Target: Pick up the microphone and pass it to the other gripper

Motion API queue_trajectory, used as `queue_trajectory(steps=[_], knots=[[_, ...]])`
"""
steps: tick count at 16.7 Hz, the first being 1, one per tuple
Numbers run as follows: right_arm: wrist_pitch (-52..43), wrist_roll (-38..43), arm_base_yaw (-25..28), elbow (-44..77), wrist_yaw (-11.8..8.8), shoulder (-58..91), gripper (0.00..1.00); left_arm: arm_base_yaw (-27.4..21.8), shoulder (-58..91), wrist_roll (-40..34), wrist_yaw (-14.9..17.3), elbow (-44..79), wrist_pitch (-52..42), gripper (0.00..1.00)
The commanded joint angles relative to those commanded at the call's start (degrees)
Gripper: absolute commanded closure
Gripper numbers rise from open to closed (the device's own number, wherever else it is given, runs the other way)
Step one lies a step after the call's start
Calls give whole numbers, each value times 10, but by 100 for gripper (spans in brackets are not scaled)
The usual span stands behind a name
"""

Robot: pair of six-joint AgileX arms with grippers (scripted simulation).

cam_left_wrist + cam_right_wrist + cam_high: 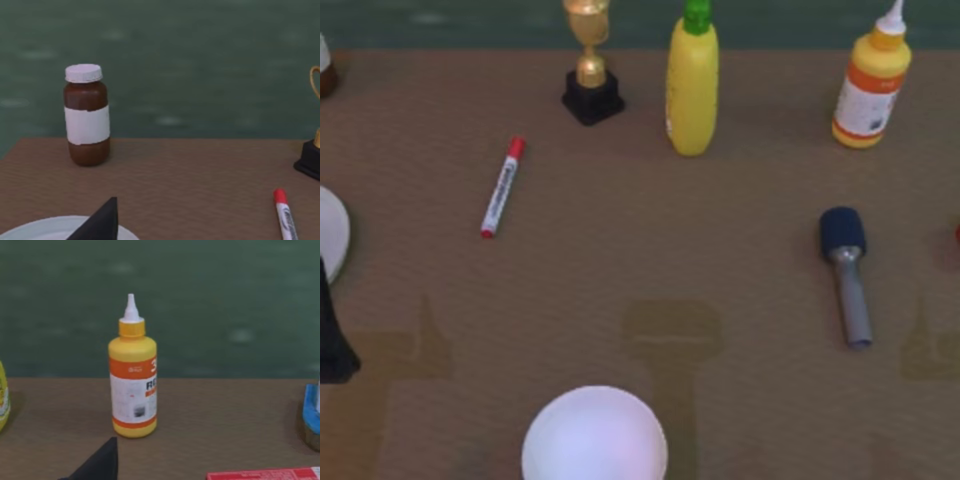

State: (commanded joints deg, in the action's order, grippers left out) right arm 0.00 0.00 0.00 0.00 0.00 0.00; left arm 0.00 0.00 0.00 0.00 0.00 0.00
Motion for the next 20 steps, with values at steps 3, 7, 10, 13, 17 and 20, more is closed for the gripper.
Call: queue_trajectory(steps=[3,7,10,13,17,20], knots=[[-4,2,2,6,0,6,0,0,0,0,0,0,0,0],[-56,28,28,79,5,90,0,0,0,0,0,0,0,0],[-124,62,59,171,14,216,0,0,0,0,0,0,0,0],[-209,102,95,279,24,383,0,0,0,0,0,0,0,0],[-328,157,147,427,38,628,0,0,0,0,0,0,0,0],[-409,195,183,531,47,794,0,0,0,0,0,0,0,0]])
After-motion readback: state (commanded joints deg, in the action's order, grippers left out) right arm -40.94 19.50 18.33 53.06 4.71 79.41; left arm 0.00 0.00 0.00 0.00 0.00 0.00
